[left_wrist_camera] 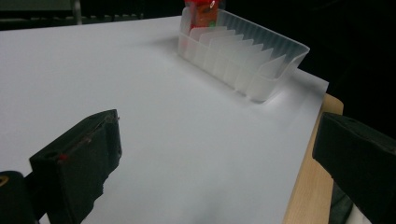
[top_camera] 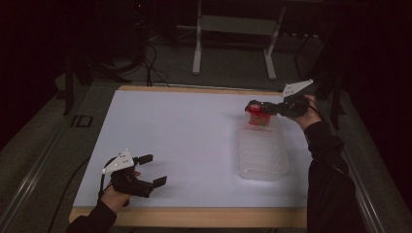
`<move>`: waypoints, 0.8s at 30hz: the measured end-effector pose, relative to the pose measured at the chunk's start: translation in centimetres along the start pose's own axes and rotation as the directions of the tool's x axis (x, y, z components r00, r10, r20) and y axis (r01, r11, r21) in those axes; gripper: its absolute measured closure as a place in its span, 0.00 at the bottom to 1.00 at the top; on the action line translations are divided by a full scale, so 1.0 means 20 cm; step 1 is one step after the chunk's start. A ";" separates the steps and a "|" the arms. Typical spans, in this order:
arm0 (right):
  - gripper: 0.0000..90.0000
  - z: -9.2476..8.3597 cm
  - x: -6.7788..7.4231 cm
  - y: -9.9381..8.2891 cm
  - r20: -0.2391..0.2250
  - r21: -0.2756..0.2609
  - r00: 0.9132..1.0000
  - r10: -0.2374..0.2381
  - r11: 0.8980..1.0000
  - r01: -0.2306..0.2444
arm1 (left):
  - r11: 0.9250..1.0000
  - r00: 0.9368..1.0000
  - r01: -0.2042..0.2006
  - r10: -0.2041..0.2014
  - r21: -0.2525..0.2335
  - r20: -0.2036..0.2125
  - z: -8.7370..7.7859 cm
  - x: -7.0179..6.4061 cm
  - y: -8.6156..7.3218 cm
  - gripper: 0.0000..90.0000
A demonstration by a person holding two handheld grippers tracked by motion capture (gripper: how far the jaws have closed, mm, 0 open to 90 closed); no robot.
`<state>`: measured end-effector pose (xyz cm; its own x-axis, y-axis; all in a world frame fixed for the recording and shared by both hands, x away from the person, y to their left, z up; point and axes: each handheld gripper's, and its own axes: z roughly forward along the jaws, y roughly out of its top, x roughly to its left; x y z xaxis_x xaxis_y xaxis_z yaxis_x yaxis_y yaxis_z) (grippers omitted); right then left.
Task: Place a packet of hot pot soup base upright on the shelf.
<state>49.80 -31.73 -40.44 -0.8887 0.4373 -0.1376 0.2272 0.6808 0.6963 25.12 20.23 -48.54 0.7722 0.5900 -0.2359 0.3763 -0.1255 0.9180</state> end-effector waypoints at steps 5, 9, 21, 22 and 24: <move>1.00 0.03 0.00 -0.04 -0.015 -0.013 1.000 0.022 1.000 -0.022 | 1.000 1.000 -0.007 0.007 -0.001 -0.002 0.00 0.00 0.00 0.01; 0.99 0.03 -0.01 -0.06 -0.029 -0.026 0.999 0.044 0.999 -0.045 | 1.000 1.000 -0.015 0.015 0.006 -0.006 0.00 -0.01 -0.01 0.01; 0.89 0.04 -0.01 -0.08 -0.010 0.007 0.998 0.057 0.998 -0.057 | 1.000 1.000 -0.015 0.015 0.009 -0.002 0.00 -0.01 -0.01 0.01; 0.88 0.03 0.00 -0.07 -0.008 0.005 0.999 0.053 0.999 -0.053 | 1.000 1.000 -0.018 0.018 0.009 -0.003 0.00 -0.01 -0.01 0.01; 0.87 0.02 0.00 -0.07 -0.005 0.000 0.999 0.054 0.999 -0.054 | 1.000 1.000 -0.023 0.023 0.012 -0.007 0.00 -0.01 -0.01 0.01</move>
<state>49.74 -32.38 -41.67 -0.8770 0.4706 -0.0966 0.2748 0.6564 0.7025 24.97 20.09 -48.62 0.7768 0.5927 -0.2126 0.3649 -0.1486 0.9191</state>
